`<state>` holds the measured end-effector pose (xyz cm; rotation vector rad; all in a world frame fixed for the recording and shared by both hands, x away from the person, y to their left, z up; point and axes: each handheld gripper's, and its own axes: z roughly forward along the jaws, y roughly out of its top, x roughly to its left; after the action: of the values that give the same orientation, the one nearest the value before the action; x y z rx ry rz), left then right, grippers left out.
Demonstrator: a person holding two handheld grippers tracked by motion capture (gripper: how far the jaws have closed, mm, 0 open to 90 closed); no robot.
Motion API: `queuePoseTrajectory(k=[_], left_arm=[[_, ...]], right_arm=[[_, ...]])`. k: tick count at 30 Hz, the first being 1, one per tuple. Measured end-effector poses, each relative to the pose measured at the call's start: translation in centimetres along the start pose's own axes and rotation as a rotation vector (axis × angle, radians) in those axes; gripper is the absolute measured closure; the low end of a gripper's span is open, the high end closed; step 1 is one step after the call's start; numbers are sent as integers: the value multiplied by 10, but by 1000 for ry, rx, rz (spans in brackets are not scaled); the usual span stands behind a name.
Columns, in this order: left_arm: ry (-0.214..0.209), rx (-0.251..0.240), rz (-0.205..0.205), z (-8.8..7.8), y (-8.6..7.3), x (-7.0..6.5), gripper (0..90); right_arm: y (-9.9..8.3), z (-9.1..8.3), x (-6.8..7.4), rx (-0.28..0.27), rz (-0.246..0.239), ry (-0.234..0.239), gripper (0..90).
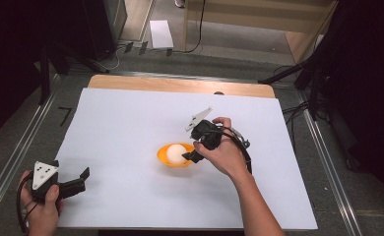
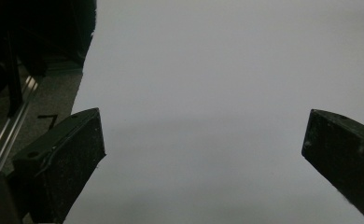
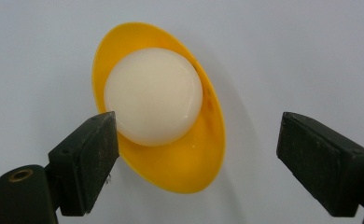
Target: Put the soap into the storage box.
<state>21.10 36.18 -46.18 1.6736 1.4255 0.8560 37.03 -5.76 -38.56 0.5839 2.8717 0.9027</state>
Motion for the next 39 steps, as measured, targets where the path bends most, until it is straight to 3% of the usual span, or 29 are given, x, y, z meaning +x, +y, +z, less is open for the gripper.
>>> queuePoseTrajectory(k=[9, 23, 39], left_arm=[[6, 5, 0, 0, 0, 0, 0], [8, 3, 2, 0, 0, -1, 0], [14, 1, 4, 0, 0, -1, 0]], right_arm=[[-30, -15, -13, -58, 97, -48, 0], [-85, -32, -26, -128, 227, -84, 0], [-149, -48, -34, -194, 336, -160, 0]])
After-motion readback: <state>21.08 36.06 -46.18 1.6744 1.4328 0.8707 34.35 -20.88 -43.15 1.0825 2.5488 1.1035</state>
